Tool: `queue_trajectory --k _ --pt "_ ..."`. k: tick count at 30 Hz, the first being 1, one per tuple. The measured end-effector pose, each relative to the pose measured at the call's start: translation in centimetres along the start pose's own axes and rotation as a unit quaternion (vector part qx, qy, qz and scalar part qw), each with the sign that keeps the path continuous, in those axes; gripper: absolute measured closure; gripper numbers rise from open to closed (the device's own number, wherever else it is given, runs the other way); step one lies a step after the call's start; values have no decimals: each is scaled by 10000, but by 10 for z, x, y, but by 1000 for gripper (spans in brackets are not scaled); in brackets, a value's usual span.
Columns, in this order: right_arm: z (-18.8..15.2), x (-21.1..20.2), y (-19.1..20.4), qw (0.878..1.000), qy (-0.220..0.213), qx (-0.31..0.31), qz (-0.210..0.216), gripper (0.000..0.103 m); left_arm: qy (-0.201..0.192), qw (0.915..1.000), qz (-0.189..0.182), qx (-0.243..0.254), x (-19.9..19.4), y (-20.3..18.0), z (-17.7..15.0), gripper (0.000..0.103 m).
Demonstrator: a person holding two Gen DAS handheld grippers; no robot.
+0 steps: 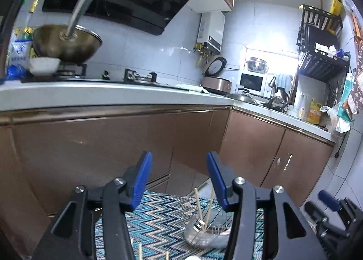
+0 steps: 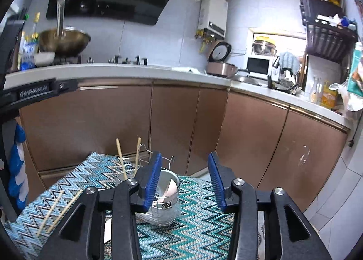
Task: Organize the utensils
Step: 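Move both tools back to the remaining utensils on the cloth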
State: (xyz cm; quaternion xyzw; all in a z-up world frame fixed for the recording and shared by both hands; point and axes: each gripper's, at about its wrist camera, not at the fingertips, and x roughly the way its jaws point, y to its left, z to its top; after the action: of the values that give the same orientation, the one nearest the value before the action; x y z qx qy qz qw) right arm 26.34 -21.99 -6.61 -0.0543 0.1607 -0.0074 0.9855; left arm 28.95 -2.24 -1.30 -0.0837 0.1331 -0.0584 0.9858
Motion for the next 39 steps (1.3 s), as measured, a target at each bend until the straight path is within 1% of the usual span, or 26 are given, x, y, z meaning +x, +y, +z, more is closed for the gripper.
queue_trajectory --k 2,4,5,9,11,12,13,14,16,24,27,30,34,39 --pt "4 -19 -2 9999 -89 49 11 55 -47 10000 48 -20 -21 8 5 52" --pt "9 -40 -4 9997 -199 129 23 49 -106 9999 104 -4 -44 16 10 51" --pt "11 -49 -6 9995 -251 164 33 48 -139 9998 136 18 -54 18 12 51" --pt "19 -91 -8 9982 -490 321 102 35 -221 9994 256 90 -96 31 18 51" --pt "23 -111 -7 9974 -607 374 123 27 -208 9993 315 77 -113 37 20 51" --pt "25 -117 -7 9971 -643 383 130 18 -205 9992 333 66 -123 41 20 51" --pt "27 -125 -6 9967 -700 385 137 11 -210 9992 345 53 -131 45 20 51" --pt "28 -135 -4 9963 -765 376 141 9 -223 9991 362 42 -139 48 20 51" --pt "29 -151 -1 9954 -869 372 153 1 -265 9989 389 50 -156 54 20 51" --pt "33 -199 -2 9896 -1283 579 299 0 -487 9978 436 81 -209 69 30 51" --pt "32 -215 -5 9866 -1461 641 332 0 -603 9969 476 137 -225 73 33 51" --pt "32 -223 -7 9843 -1589 696 329 0 -646 9967 486 67 -237 79 37 51" --pt "32 -227 -10 9812 -1695 815 425 0 -520 9977 440 -39 -240 87 37 51" --pt "27 -215 -10 9836 -1492 858 538 0 -76 9994 288 -202 -223 95 29 51"
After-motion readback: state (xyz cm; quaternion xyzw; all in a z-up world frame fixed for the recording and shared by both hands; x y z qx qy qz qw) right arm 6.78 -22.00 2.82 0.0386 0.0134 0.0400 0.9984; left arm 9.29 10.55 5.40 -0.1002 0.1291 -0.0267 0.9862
